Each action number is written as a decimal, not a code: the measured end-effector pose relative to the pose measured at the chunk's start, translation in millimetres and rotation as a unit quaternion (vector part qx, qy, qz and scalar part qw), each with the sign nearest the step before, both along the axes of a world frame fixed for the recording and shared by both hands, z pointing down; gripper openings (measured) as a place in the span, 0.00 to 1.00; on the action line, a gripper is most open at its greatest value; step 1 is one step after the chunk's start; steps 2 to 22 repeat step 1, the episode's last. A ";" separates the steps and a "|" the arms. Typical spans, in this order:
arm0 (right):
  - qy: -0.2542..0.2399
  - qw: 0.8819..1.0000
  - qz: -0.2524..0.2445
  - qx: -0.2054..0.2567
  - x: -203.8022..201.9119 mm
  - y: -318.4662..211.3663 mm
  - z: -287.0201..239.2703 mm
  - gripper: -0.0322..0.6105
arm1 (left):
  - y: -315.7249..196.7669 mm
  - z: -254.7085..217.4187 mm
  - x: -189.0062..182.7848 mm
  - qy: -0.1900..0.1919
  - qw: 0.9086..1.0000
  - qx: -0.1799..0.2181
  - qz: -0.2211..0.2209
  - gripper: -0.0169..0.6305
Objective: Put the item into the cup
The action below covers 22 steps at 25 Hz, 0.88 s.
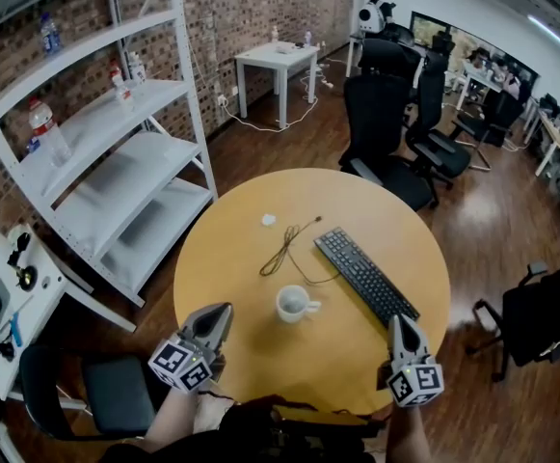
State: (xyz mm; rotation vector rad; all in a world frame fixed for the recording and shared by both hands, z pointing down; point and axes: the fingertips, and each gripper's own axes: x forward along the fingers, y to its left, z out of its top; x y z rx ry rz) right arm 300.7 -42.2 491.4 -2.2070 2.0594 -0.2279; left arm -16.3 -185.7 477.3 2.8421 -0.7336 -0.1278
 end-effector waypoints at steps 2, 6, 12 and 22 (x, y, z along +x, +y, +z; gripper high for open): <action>0.000 1.000 0.000 -0.001 0.5 0.1 0.7 0.06 | -0.4 0.5 -1.6 0.000 1.000 0.000 -0.003 0.02; 0.000 1.000 0.000 -0.001 0.5 0.1 0.7 0.06 | -0.4 0.5 -1.6 0.000 1.000 0.000 -0.003 0.02; 0.000 1.000 0.000 -0.001 0.5 0.1 0.7 0.06 | -0.4 0.5 -1.6 0.000 1.000 0.000 -0.003 0.02; 0.000 1.000 0.000 -0.001 0.5 0.1 0.7 0.06 | -0.4 0.5 -1.6 0.000 1.000 0.000 -0.003 0.02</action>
